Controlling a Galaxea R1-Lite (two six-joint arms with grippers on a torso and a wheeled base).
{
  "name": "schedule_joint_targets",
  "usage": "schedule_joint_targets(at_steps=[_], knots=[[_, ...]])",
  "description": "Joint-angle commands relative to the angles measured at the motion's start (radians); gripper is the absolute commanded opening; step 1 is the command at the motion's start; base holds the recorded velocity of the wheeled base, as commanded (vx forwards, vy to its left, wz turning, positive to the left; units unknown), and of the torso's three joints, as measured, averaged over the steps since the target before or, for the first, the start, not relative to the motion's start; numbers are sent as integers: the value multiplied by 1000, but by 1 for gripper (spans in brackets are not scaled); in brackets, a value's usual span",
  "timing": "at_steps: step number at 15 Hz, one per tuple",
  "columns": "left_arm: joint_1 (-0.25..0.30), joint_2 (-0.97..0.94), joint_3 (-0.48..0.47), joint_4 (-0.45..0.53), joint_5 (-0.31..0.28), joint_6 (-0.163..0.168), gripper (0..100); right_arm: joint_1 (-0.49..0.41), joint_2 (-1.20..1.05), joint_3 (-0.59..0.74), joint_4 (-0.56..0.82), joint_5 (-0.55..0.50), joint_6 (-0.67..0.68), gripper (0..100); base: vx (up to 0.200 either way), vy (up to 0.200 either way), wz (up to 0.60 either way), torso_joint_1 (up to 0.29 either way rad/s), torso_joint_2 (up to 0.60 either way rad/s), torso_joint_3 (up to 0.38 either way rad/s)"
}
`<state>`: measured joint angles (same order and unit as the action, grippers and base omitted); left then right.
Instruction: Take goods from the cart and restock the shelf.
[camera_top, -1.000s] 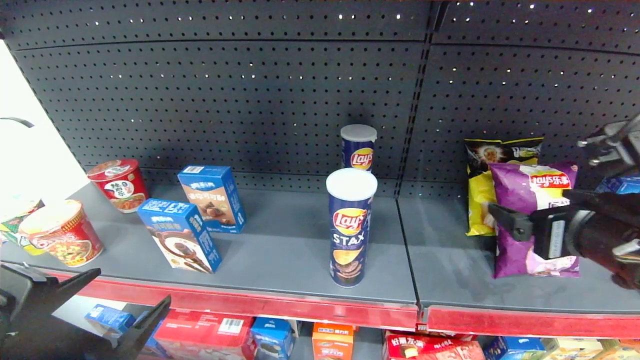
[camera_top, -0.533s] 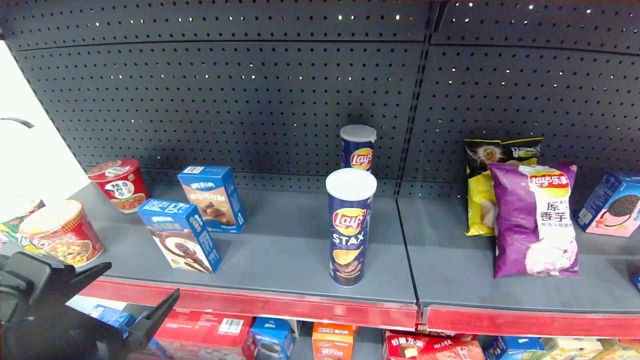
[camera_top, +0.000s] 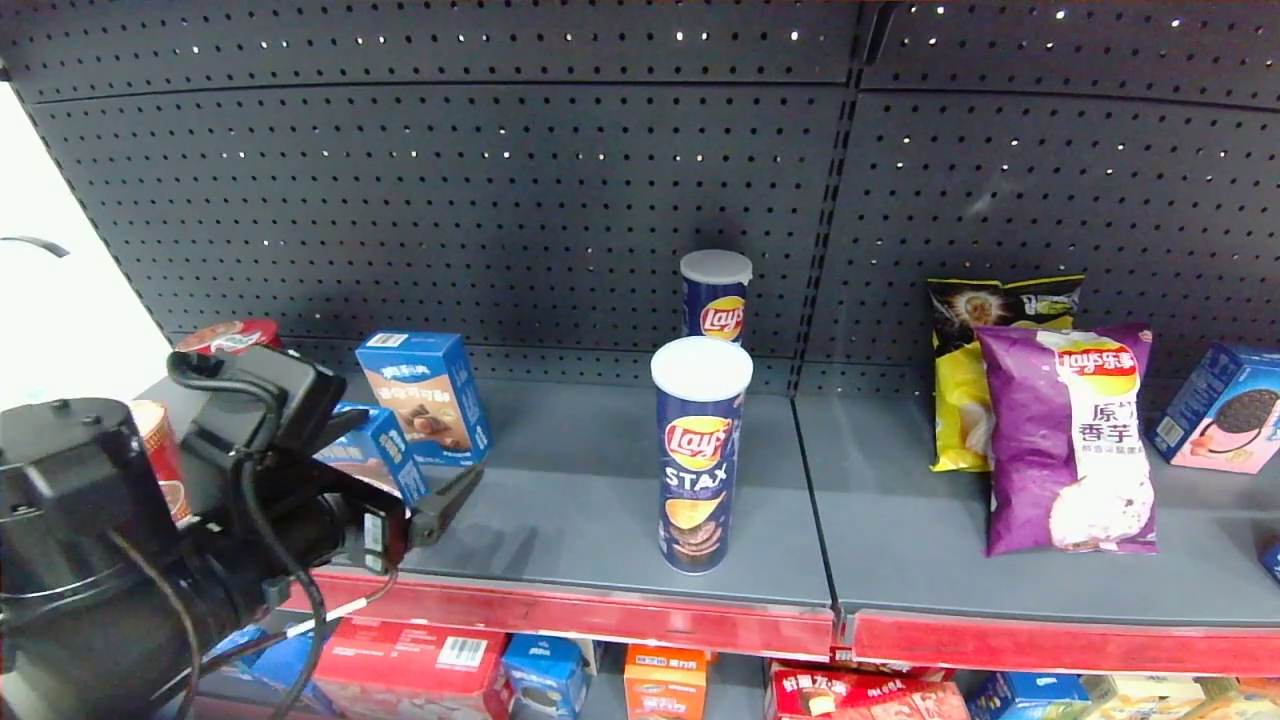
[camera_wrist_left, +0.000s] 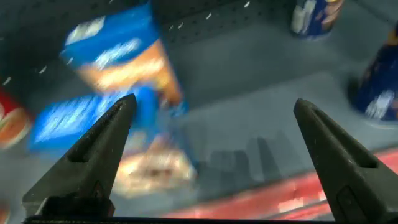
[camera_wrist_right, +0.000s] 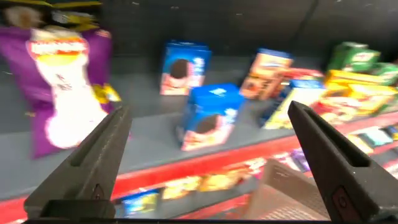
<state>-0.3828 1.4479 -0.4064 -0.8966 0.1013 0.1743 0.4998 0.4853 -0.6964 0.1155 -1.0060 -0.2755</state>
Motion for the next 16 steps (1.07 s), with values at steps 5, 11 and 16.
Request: schedule_joint_targets(at_steps=[5,11,16], knots=[[-33,203,-48,-31,-61,47,100,-64,-116,-2,72,3,-39,100,0,0,0,0,0,0],[-34,267,-104,-65,-68,54,100,-90,-133,-3,105,4,-40,100,0,0,0,0,0,0],[-4,177,-49,-65,-66,51,100,-81,-128,1,104,7,-40,100,0,0,0,0,0,0]])
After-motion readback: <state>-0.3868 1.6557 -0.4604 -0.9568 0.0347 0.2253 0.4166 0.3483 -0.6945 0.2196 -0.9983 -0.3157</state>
